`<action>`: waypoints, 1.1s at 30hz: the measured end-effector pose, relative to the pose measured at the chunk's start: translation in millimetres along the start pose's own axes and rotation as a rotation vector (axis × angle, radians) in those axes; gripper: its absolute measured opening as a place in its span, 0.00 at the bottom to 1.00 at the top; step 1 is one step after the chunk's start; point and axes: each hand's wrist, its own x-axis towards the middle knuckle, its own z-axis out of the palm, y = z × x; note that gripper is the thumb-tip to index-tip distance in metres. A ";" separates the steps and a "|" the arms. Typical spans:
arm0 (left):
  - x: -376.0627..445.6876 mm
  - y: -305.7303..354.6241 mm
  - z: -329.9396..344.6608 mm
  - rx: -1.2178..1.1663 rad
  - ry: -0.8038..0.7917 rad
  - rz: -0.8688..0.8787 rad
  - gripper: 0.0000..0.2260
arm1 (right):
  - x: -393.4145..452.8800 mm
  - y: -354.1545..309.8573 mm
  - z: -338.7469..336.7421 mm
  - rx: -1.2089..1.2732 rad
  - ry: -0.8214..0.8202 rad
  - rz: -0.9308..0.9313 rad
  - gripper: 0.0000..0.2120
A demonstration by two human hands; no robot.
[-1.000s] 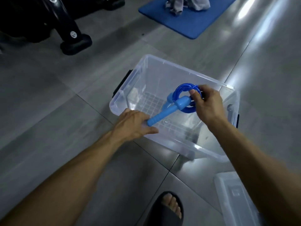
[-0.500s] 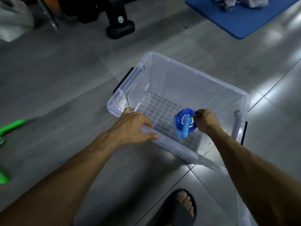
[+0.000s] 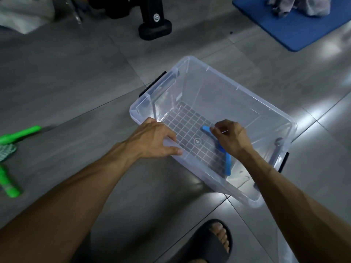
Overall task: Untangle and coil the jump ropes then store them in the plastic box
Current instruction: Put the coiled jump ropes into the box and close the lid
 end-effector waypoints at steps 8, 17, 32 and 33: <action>-69.3 -52.0 -26.3 0.081 0.100 -0.050 0.18 | -28.0 -90.7 51.9 -0.083 -0.126 -0.281 0.18; -211.1 -91.5 -93.7 0.161 0.119 -0.239 0.16 | -66.2 -238.2 75.9 -0.209 -0.162 -0.530 0.17; -413.9 -204.1 -102.8 -0.048 0.343 -0.670 0.19 | -121.2 -449.2 234.4 -0.317 -0.326 -1.008 0.19; -414.4 -216.6 -92.9 -0.082 0.379 -0.691 0.21 | -114.8 -456.4 254.8 -0.333 -0.342 -1.017 0.19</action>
